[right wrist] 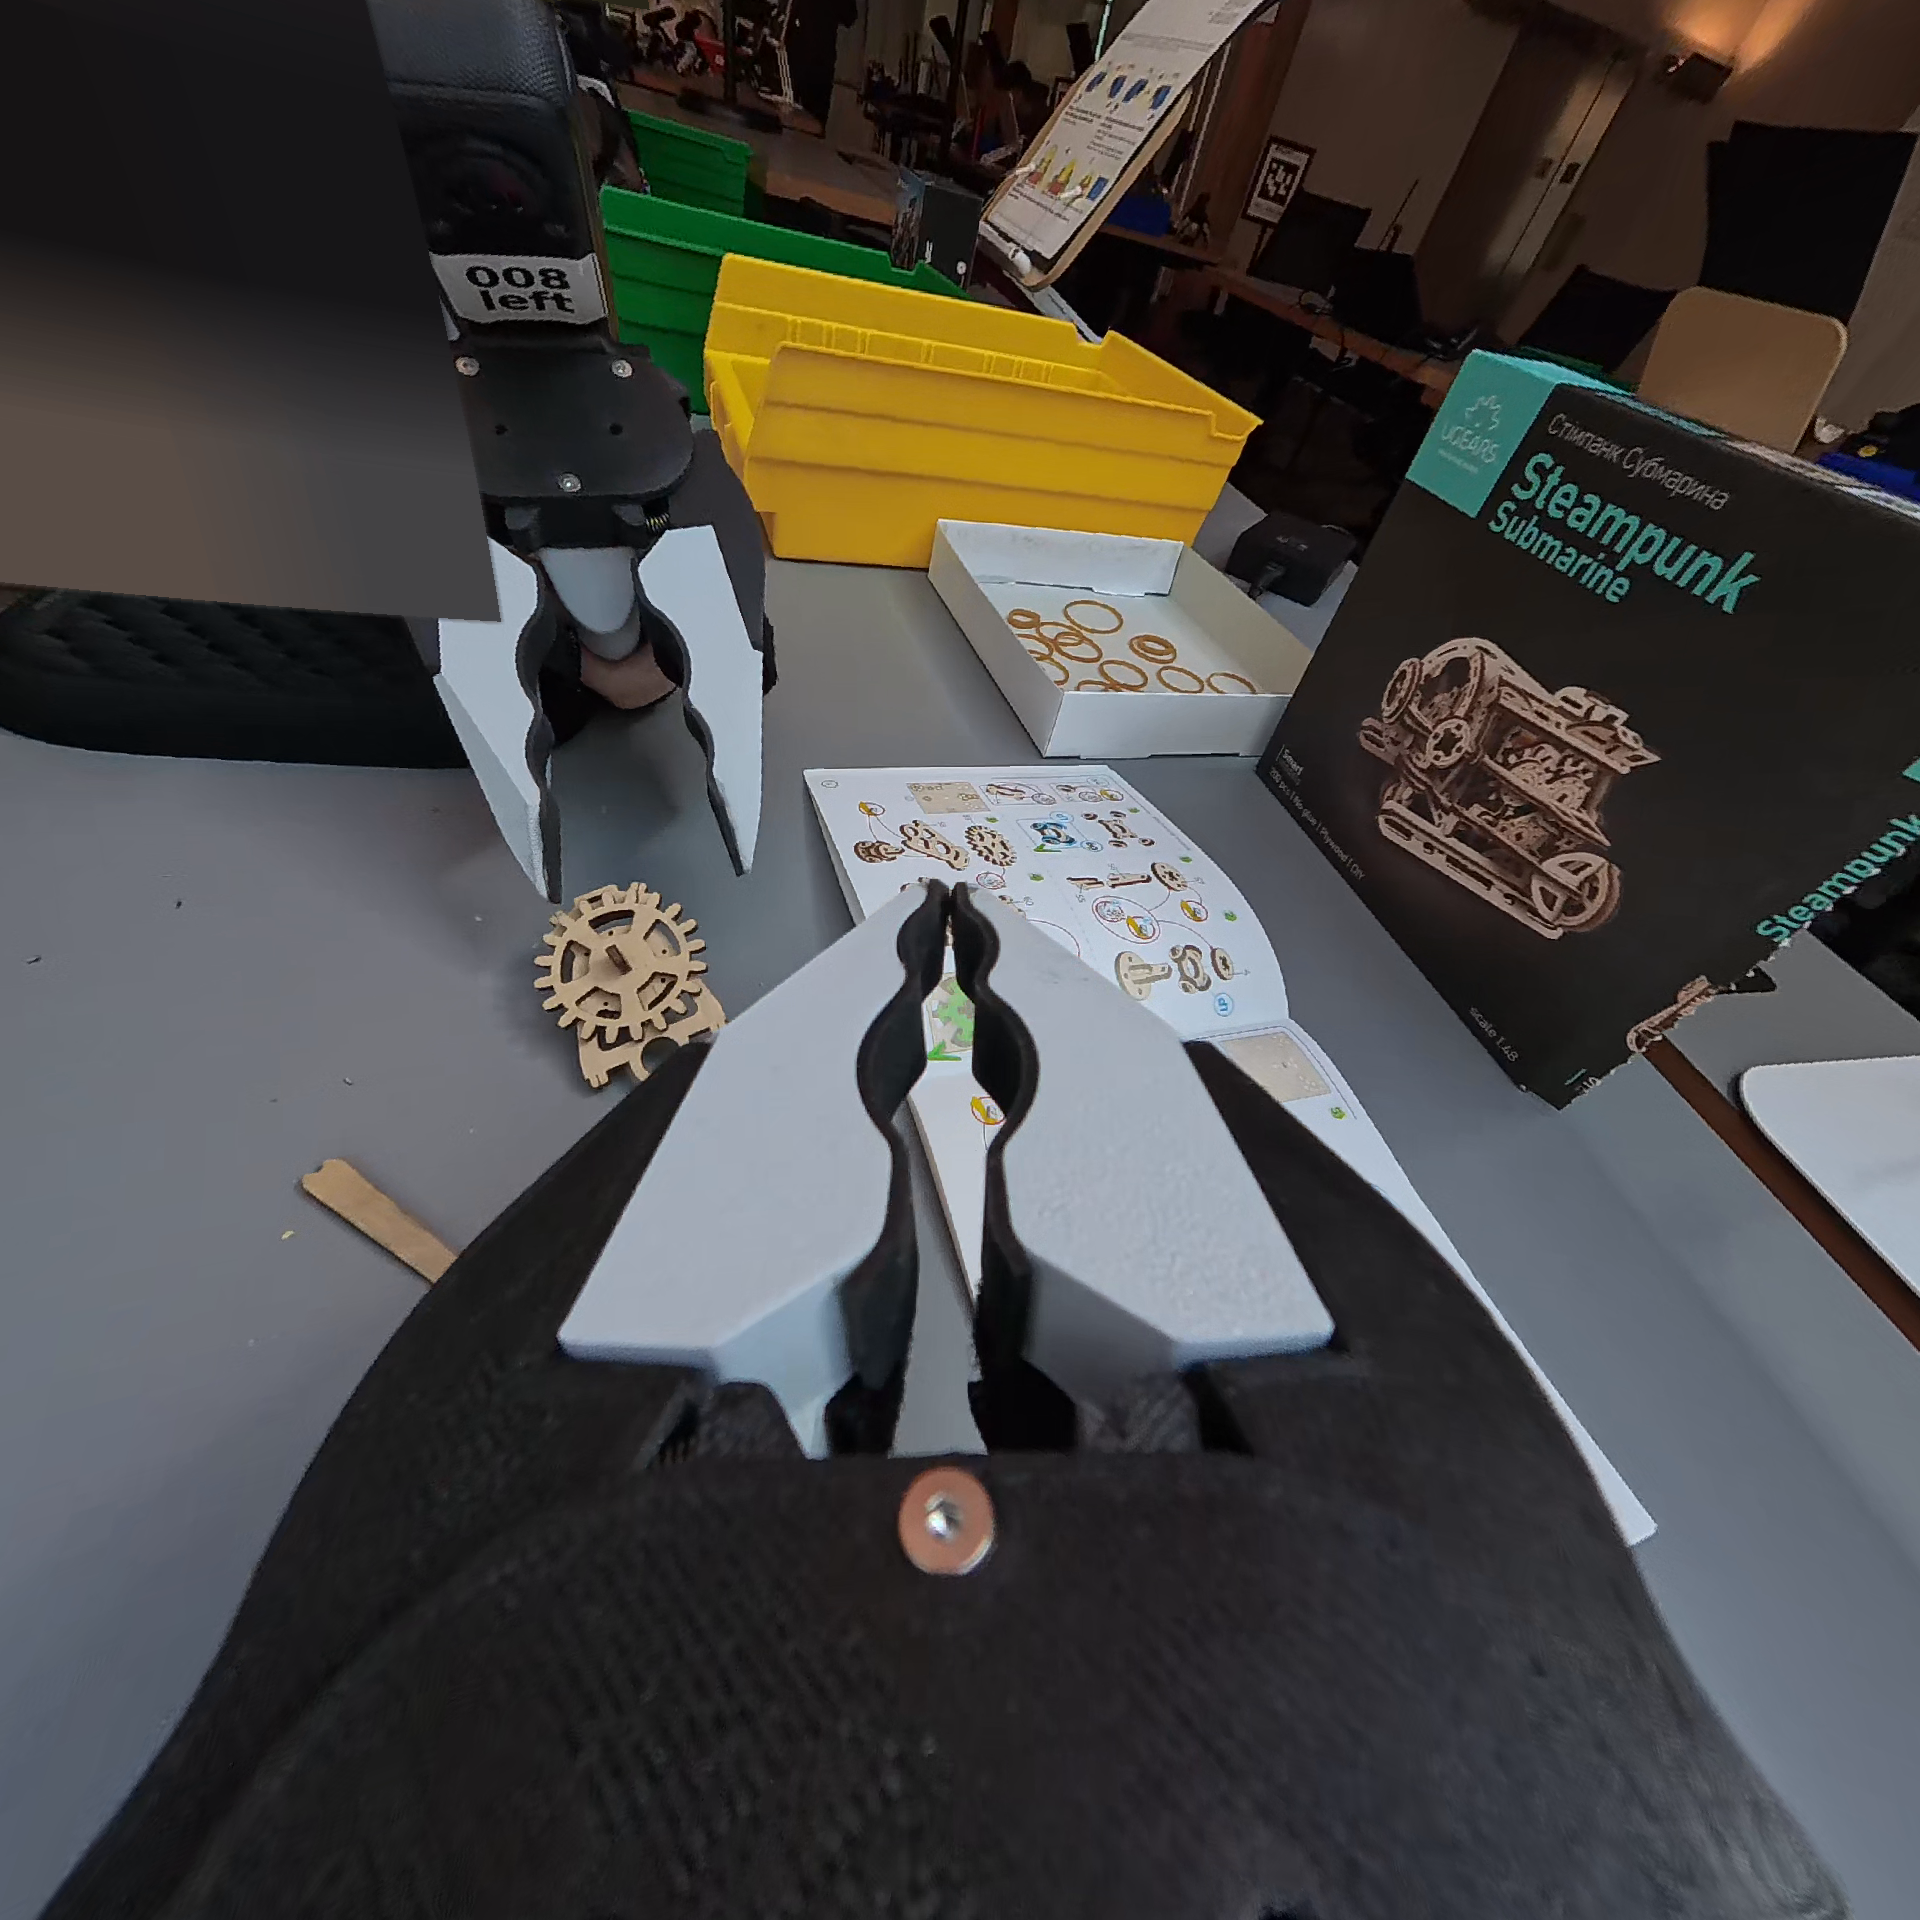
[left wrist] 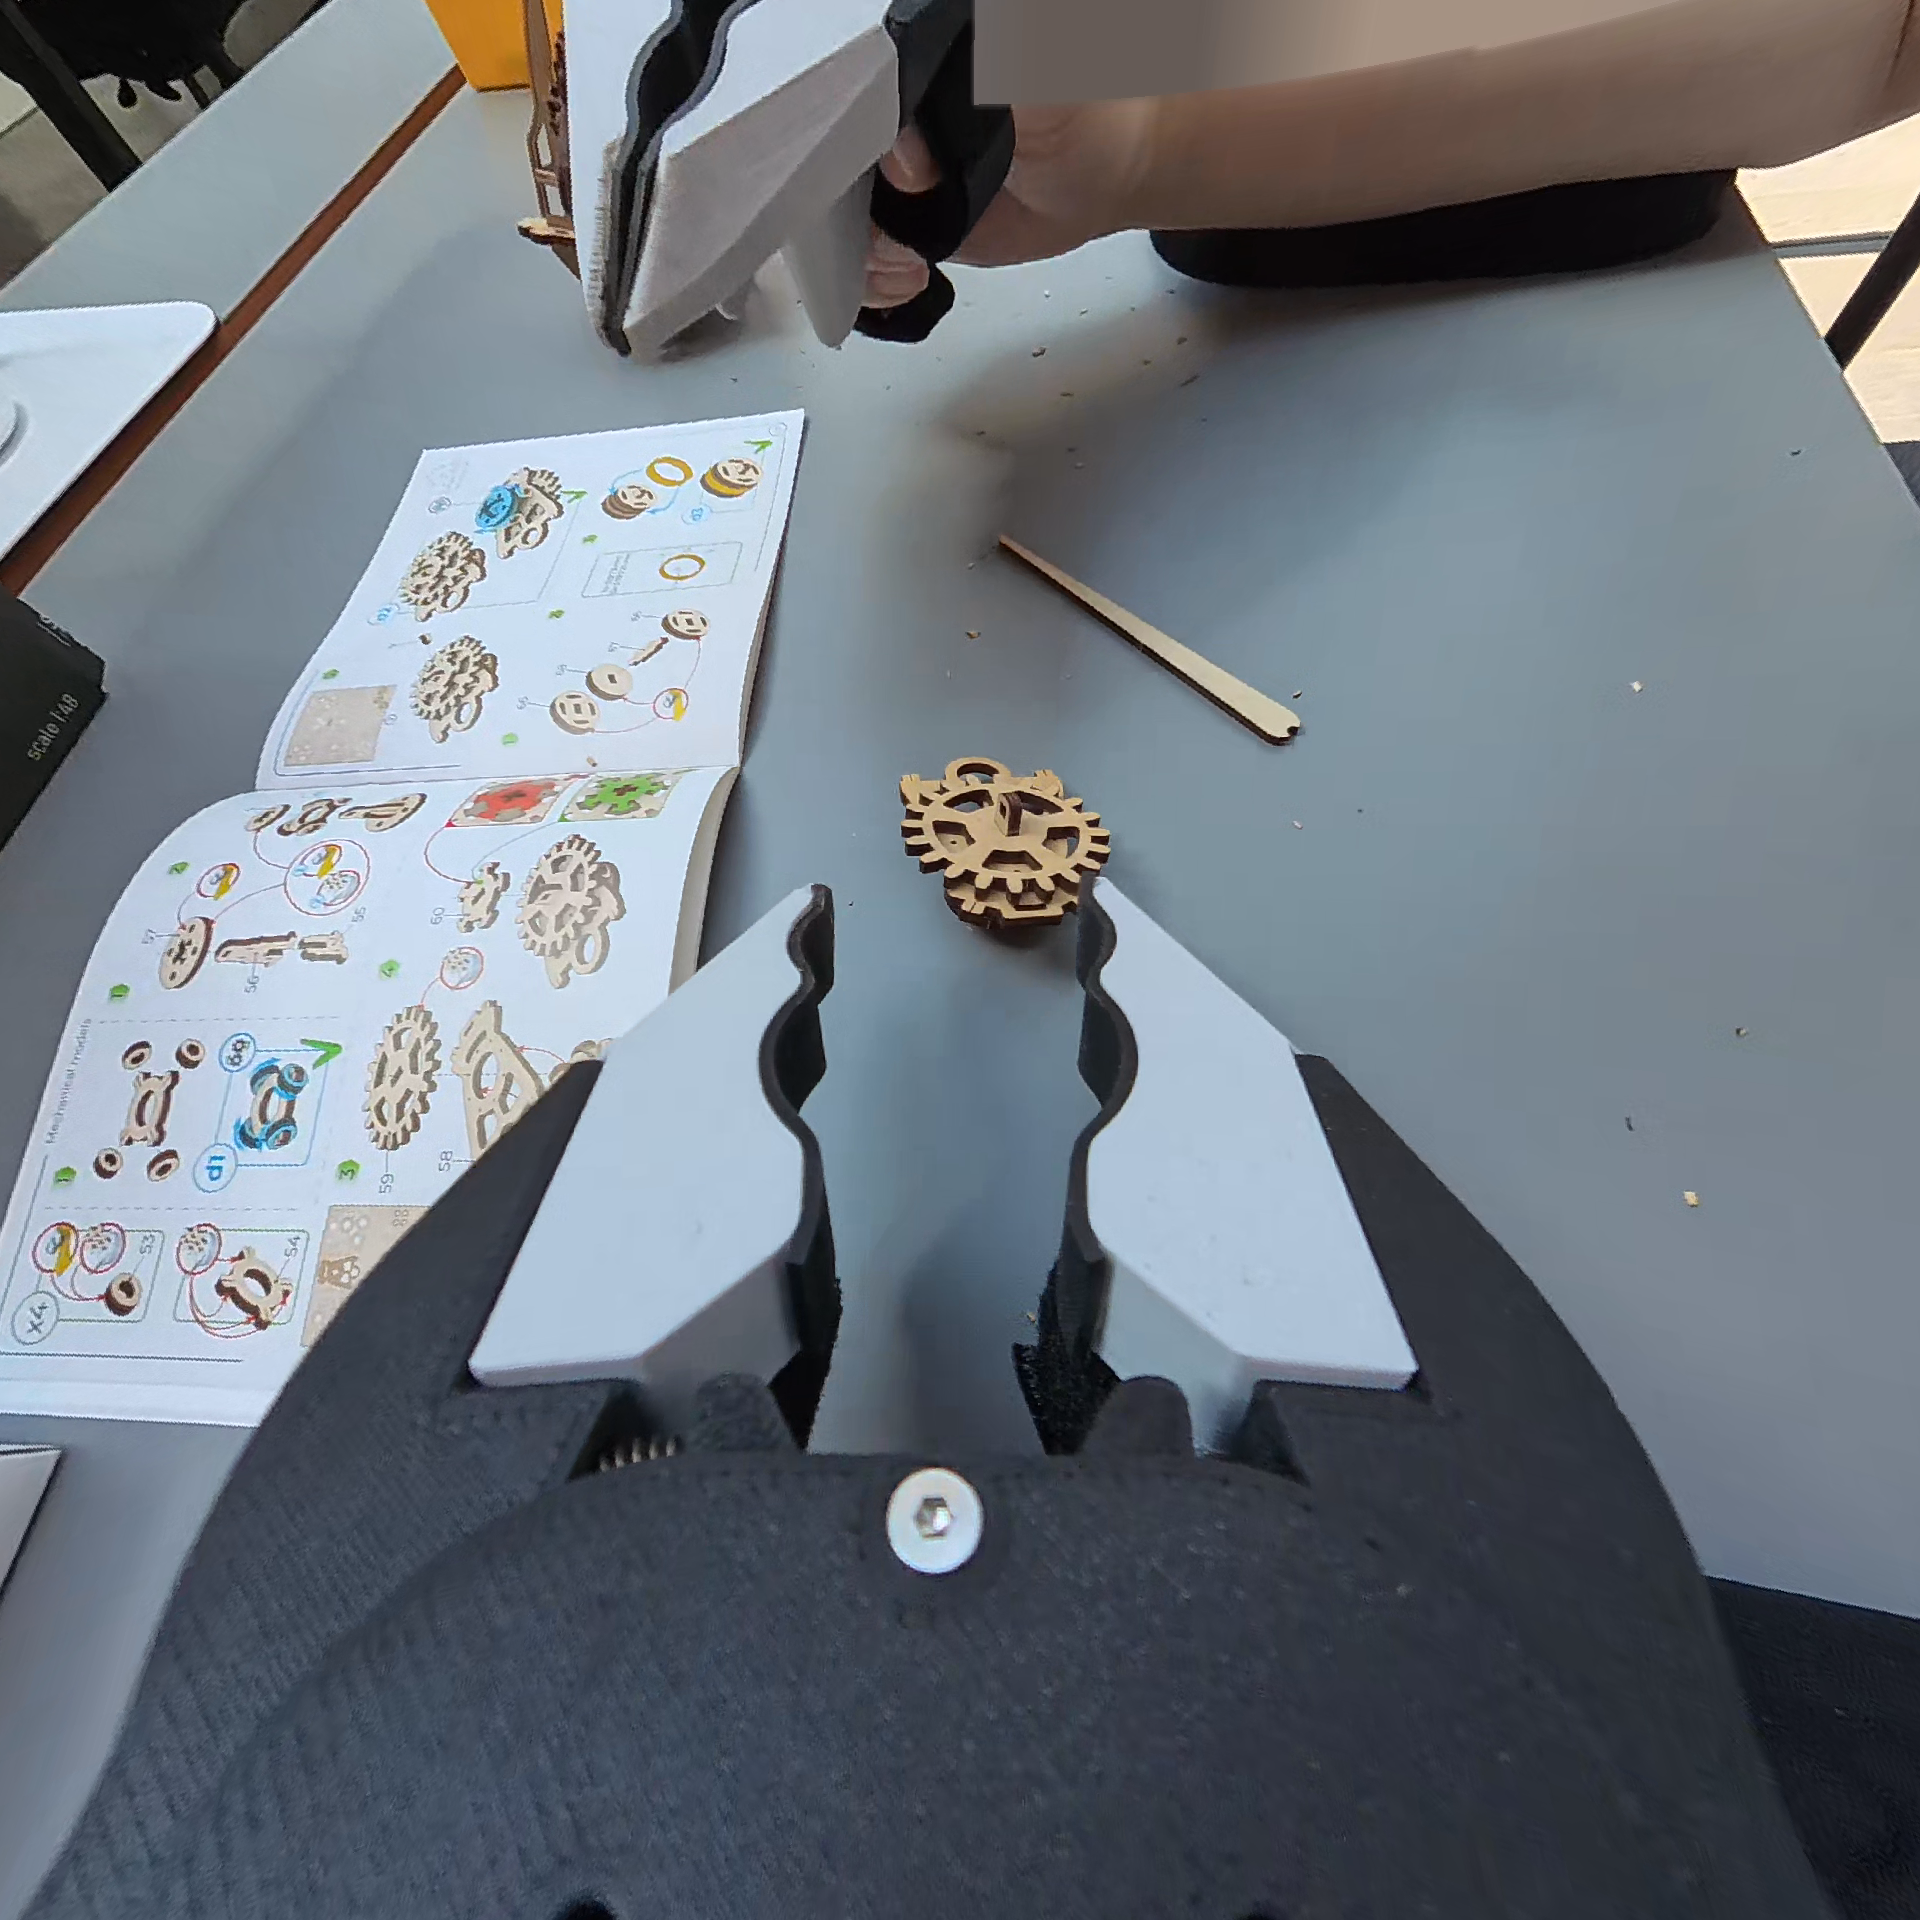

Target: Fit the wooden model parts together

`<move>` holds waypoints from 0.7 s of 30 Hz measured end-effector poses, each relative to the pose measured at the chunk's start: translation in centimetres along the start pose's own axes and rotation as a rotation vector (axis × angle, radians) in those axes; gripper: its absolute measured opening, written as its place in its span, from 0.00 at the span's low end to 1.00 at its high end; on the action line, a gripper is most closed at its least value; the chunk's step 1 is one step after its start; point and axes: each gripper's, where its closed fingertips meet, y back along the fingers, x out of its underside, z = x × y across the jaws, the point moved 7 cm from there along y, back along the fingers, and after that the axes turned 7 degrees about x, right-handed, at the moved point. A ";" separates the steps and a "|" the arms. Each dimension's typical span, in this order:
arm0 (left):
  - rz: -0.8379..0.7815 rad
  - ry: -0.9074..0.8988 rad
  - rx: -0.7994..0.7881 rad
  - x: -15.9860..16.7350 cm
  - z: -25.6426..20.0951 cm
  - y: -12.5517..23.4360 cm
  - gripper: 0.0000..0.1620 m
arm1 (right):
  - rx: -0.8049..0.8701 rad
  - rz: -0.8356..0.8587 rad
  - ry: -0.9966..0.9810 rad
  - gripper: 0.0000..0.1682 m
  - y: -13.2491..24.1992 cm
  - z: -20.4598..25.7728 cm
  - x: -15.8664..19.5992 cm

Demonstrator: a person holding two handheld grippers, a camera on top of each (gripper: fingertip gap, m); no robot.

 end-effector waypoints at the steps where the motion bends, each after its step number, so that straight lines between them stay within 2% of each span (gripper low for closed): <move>1: -0.021 -0.003 -0.019 -0.3 0.2 0.5 0.27 | 0.006 -0.006 -0.003 0.00 0.1 -0.1 0.0; 4: -0.085 0.055 -0.181 -2.6 1.1 5.0 0.32 | 0.028 -0.027 -0.004 0.00 0.4 -0.4 -0.2; 6: -0.122 0.144 -0.376 -3.4 0.7 10.7 0.33 | 0.046 -0.032 -0.005 0.00 0.5 -0.6 -0.3; 7: -0.112 0.182 -0.497 -2.7 0.1 13.9 0.35 | 0.056 -0.027 -0.006 0.00 0.4 -0.7 -0.3; 8: -0.077 0.215 -0.645 -1.2 -0.6 17.3 0.35 | 0.074 -0.018 -0.007 0.01 0.3 -0.8 -0.3; 10: 0.027 0.317 -0.902 3.4 -2.6 23.6 0.36 | 0.112 -0.015 -0.022 0.09 -0.2 -0.9 -0.7; 12: 0.092 0.544 -1.003 8.4 -5.1 28.0 0.40 | 0.101 -0.039 -0.097 0.13 -1.5 -0.2 -2.3; 15: 0.061 0.756 -1.060 13.5 -8.7 31.3 0.40 | -0.085 -0.072 -0.220 0.13 -6.7 2.8 -6.4; 18: -0.006 0.832 -1.080 15.9 -10.6 32.0 0.39 | -0.266 0.047 -0.186 0.17 -14.9 7.3 -9.5; 21: -0.004 0.871 -1.062 17.2 -11.3 30.9 0.39 | -0.266 0.210 -0.076 0.18 -23.1 10.6 -10.2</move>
